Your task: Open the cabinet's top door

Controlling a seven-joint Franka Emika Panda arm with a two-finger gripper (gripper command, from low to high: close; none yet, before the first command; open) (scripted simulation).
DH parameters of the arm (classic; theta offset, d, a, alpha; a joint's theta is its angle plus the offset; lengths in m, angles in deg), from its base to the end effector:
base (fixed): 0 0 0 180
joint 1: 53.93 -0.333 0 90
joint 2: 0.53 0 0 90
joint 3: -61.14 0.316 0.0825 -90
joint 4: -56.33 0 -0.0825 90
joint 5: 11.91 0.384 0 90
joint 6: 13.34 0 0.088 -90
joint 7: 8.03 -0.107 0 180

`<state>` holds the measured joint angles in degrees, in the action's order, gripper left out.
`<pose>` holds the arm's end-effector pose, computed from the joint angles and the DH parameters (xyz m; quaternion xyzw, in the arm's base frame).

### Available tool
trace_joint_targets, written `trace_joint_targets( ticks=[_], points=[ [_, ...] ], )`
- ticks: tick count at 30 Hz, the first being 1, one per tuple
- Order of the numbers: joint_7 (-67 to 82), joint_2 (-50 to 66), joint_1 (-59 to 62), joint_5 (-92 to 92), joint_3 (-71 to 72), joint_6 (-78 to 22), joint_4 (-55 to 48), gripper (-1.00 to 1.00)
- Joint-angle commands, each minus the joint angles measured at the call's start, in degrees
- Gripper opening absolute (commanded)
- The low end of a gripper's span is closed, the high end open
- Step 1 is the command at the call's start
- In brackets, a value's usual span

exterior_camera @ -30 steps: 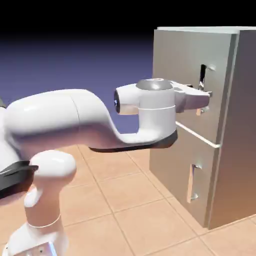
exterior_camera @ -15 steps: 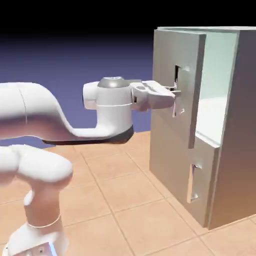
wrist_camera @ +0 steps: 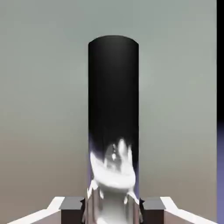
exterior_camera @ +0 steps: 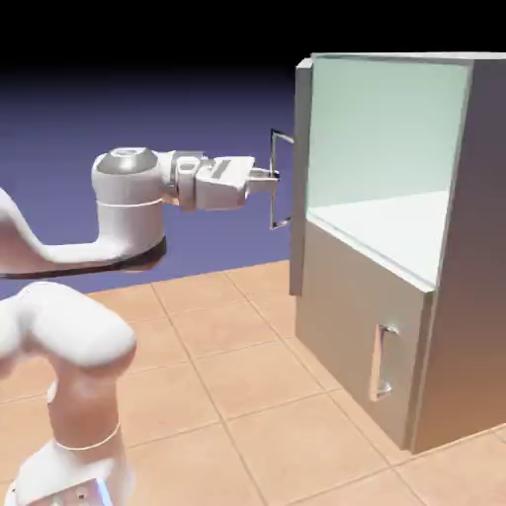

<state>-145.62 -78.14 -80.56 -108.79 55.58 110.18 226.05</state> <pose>0.2325 0.0434 0.5447 -0.5579 0.4343 -0.7018 0.0873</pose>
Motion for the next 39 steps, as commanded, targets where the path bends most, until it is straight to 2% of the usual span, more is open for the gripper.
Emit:
trace_joint_targets(
  ticks=[1, 11, 20, 31, 39],
  points=[
    [0.19, -0.31, -0.19, 2.21, 2.09, -1.55, 0.22, -1.00],
    [-0.21, 2.04, -2.17, 22.83, 22.85, -17.16, -1.99, -1.00],
    [-3.22, 11.79, 1.87, 39.39, 41.53, -32.75, -11.84, -1.00],
    [-6.86, 25.03, 20.28, 53.23, 64.01, -52.60, -33.18, -1.00],
    [-6.91, 28.34, 36.88, 58.39, 77.66, -63.17, -48.11, -1.00]
  ],
)
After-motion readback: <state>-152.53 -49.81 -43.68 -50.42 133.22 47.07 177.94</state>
